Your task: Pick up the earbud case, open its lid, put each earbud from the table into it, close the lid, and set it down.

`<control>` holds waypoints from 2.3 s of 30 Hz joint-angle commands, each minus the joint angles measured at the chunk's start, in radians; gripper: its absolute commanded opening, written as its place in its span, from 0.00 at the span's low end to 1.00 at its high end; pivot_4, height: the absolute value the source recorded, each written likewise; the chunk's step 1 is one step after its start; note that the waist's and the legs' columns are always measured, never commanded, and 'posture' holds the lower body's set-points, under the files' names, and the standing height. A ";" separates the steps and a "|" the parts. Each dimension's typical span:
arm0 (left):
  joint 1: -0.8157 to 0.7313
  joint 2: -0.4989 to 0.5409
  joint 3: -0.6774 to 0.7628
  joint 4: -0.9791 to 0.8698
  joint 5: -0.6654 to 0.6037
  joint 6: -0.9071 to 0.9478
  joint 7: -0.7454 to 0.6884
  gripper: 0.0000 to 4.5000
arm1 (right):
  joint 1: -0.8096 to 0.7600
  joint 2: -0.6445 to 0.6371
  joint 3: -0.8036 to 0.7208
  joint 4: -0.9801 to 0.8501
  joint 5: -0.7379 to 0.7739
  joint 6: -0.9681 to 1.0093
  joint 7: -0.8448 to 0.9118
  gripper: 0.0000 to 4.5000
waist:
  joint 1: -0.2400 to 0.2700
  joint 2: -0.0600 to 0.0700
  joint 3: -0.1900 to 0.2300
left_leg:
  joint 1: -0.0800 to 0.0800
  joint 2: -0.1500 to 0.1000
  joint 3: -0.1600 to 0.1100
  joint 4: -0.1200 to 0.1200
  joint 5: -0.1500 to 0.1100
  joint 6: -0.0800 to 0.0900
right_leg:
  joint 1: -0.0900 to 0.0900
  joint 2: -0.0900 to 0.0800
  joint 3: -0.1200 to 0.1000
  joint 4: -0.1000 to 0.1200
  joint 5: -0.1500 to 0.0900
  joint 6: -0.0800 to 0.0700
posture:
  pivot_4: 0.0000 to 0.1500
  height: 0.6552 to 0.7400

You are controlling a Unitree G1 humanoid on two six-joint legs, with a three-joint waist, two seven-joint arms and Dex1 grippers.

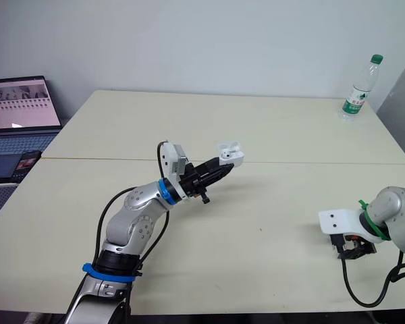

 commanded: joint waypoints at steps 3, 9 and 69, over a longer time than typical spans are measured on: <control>0.000 -0.001 0.006 -0.040 -0.002 -0.015 0.005 0.17 | -0.044 0.006 0.004 0.018 -0.037 0.024 -0.005 0.68 | 0.000 0.000 0.000 | 0.000 0.000 0.000 0.000 0.000 0.000 | 0.000 0.000 0.000 0.000 0.000 0.000 | 1.00 0.95; 0.004 0.000 0.006 -0.045 -0.002 -0.014 0.006 0.17 | -0.046 0.013 0.004 0.030 -0.047 0.020 -0.002 0.68 | 0.000 0.000 0.000 | 0.000 0.000 0.000 0.000 0.000 0.000 | 0.000 0.000 0.000 0.000 0.000 0.000 | 1.00 0.95; 0.019 0.002 0.004 -0.048 -0.001 -0.011 0.006 0.17 | 0.019 -0.078 -0.138 0.008 0.084 0.075 0.039 0.28 | 0.001 0.000 0.000 | 0.000 0.000 0.000 0.000 0.000 0.000 | 0.000 0.000 0.000 0.000 0.000 0.000 | 1.00 0.95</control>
